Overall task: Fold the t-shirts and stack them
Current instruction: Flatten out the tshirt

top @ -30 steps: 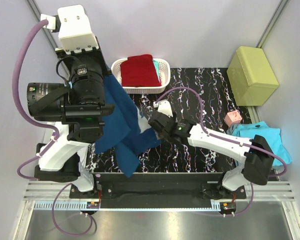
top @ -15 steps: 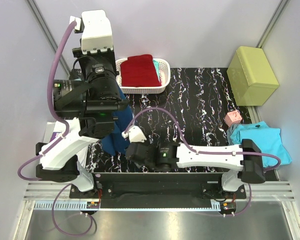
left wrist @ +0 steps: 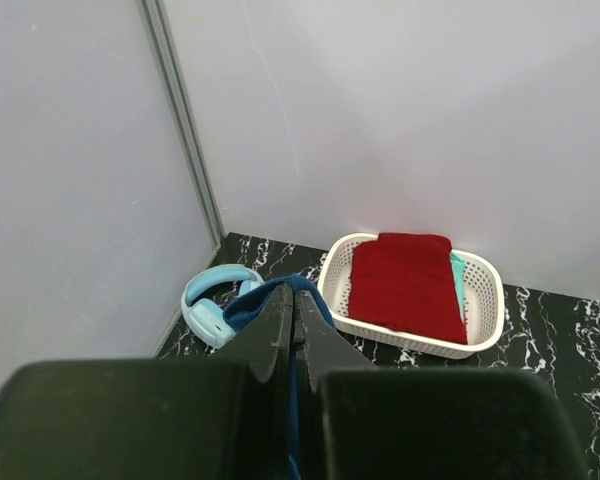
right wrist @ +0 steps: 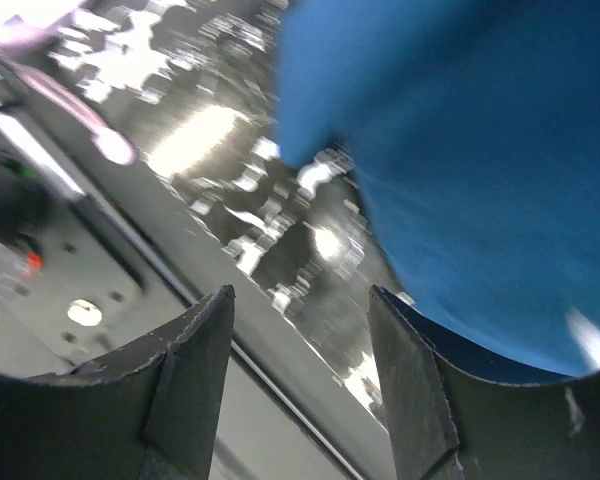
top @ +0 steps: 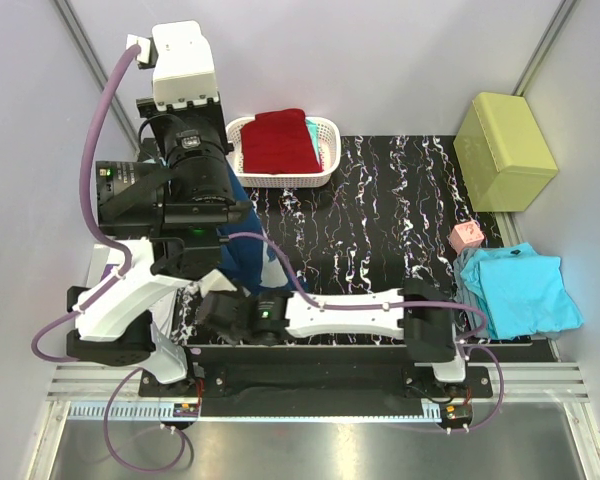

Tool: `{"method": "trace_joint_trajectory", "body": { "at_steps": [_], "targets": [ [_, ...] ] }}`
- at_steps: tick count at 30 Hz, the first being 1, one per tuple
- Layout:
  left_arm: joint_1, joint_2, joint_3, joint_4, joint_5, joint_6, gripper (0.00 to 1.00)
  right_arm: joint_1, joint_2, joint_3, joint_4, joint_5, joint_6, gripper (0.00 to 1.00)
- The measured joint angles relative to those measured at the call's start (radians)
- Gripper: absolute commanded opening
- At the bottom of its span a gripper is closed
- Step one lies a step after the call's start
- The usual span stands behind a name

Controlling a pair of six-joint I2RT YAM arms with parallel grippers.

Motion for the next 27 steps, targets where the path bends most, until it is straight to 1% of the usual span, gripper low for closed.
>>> {"method": "trace_joint_trajectory", "body": {
  "at_steps": [7, 16, 22, 27],
  "targets": [
    [-0.028, 0.004, -0.006, 0.003, 0.0, -0.006, 0.0, 0.017, 0.193, 0.214, 0.028, -0.039, -0.059, 0.63],
    [-0.059, 0.01, -0.011, 0.023, 0.0, 0.01, 0.0, 0.016, 0.365, 0.415, 0.022, -0.006, -0.098, 0.63],
    [-0.062, 0.01, -0.021, 0.039, 0.0, 0.024, 0.0, 0.0, 0.391, 0.454, -0.022, 0.061, -0.094, 0.63],
    [-0.062, 0.009, -0.04, 0.061, 0.0, 0.041, 0.0, -0.034, 0.373, 0.411, -0.034, 0.114, -0.077, 0.63]
  ]
}}
